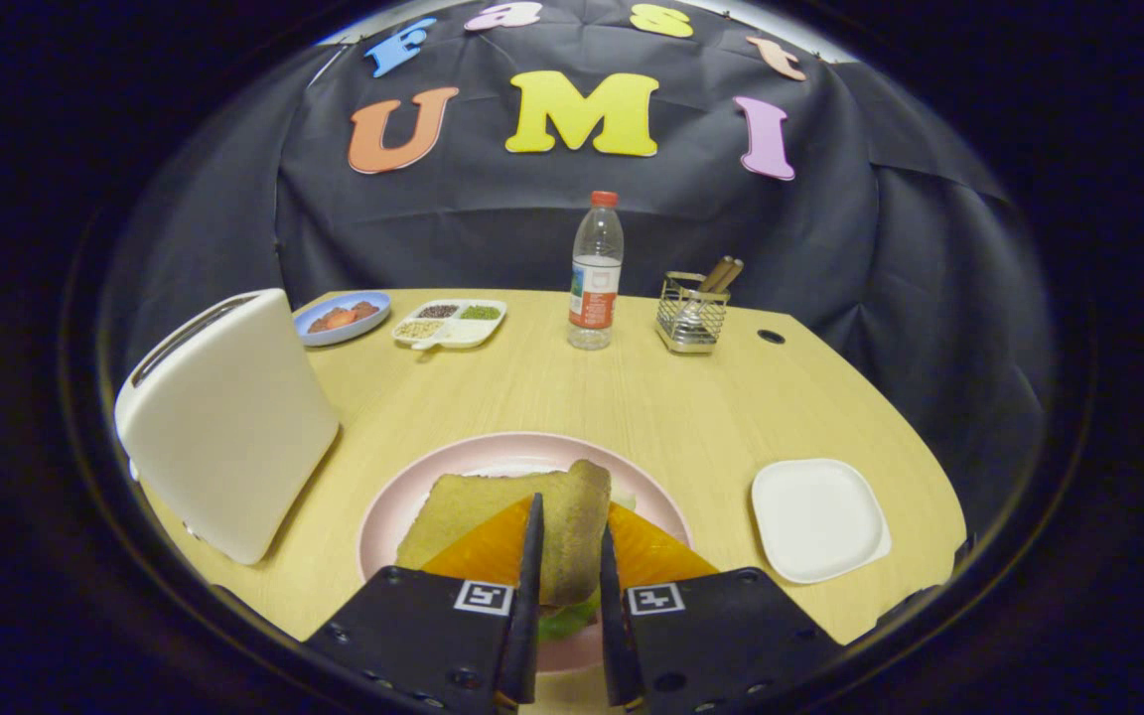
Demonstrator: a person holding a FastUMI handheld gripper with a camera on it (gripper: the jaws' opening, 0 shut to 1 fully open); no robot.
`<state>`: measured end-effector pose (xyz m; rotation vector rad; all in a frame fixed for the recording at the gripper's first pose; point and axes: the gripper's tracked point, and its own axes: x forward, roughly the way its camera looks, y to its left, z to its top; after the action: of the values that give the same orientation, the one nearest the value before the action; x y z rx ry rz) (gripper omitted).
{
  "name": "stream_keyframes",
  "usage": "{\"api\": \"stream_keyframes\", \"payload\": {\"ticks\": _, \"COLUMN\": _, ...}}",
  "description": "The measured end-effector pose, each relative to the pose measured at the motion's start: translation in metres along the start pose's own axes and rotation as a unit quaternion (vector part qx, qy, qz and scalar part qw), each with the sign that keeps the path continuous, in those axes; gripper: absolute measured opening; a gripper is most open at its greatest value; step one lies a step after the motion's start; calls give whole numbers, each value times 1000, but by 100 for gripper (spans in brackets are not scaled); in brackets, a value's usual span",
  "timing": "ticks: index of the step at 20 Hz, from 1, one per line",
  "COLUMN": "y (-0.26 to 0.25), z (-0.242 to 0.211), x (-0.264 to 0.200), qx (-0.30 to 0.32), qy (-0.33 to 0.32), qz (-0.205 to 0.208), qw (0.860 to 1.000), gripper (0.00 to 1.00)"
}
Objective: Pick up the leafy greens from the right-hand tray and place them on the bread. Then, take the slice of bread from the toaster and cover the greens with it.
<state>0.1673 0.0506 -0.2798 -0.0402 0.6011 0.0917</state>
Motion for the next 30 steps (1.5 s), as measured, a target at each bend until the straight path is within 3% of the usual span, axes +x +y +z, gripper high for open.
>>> {"api": "stream_keyframes", "payload": {"ticks": 4, "y": -9, "z": -4, "x": 3, "qx": 13, "qy": -1, "qz": -7, "qw": 1000, "gripper": 37}}
{"api": "stream_keyframes", "payload": {"ticks": 7, "y": -16, "z": -8, "x": 2, "qx": 1, "qy": 1, "qz": -23, "qw": 1000, "gripper": 61}}
{"api": "stream_keyframes", "payload": {"ticks": 11, "y": -20, "z": 0, "x": -10, "qx": 10, "qy": -18, "qz": -28, "qw": 999, "gripper": 73}}
{"api": "stream_keyframes", "payload": {"ticks": 17, "y": -9, "z": 37, "x": -72, "qx": 25, "qy": -88, "qz": -16, "qw": 996, "gripper": 94}}
{"api": "stream_keyframes", "payload": {"ticks": 24, "y": -20, "z": 80, "x": -172, "qx": 31, "qy": -189, "qz": -51, "qw": 980, "gripper": 95}}
{"api": "stream_keyframes", "payload": {"ticks": 30, "y": -33, "z": 113, "x": -272, "qx": 41, "qy": -297, "qz": -73, "qw": 951, "gripper": 95}}
